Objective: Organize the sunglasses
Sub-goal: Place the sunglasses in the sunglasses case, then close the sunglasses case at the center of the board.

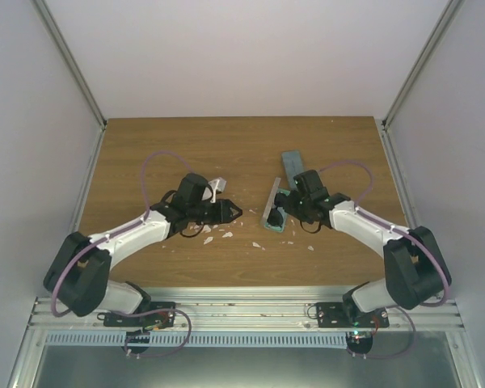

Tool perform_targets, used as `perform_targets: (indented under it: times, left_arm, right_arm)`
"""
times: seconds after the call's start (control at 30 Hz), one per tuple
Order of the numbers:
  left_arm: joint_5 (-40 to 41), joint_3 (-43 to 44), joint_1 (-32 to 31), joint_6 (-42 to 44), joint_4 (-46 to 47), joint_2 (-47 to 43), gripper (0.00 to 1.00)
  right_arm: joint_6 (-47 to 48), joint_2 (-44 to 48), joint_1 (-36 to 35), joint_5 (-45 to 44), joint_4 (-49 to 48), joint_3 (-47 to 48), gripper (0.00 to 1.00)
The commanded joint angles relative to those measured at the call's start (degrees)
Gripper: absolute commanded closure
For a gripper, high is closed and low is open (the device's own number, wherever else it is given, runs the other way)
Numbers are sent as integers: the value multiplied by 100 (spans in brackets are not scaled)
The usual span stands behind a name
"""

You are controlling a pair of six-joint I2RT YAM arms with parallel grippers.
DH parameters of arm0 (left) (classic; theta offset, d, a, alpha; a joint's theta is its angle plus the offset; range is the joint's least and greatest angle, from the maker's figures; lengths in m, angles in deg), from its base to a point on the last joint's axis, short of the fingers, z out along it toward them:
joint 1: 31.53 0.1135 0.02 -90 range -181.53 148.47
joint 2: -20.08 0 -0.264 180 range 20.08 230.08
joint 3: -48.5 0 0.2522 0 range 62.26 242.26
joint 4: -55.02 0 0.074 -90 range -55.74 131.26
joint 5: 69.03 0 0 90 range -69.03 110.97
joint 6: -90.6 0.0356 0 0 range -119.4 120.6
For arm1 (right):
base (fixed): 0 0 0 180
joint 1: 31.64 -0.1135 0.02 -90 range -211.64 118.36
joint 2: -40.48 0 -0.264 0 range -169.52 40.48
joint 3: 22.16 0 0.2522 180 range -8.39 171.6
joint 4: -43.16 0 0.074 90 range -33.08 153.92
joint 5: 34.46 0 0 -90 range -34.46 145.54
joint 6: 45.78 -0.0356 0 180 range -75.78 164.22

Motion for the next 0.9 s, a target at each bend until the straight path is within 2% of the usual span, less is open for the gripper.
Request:
perform_targets:
  times: [0.0, 0.23, 0.47, 0.87]
  left_arm:
    - [-509, 527, 39, 91, 626, 515, 56]
    - [-663, 1316, 31, 161, 972, 1659, 58]
    - [-885, 1899, 1, 108, 1292, 2604, 71]
    - [-1728, 2181, -276, -17, 2036, 3543, 77]
  right_arm:
    - [443, 244, 182, 72, -329, -506, 78]
    - [1105, 236, 617, 889, -893, -1108, 86]
    - [1537, -232, 701, 1126, -1146, -1042, 91]
    - [1829, -735, 795, 1772, -1549, -1112, 94]
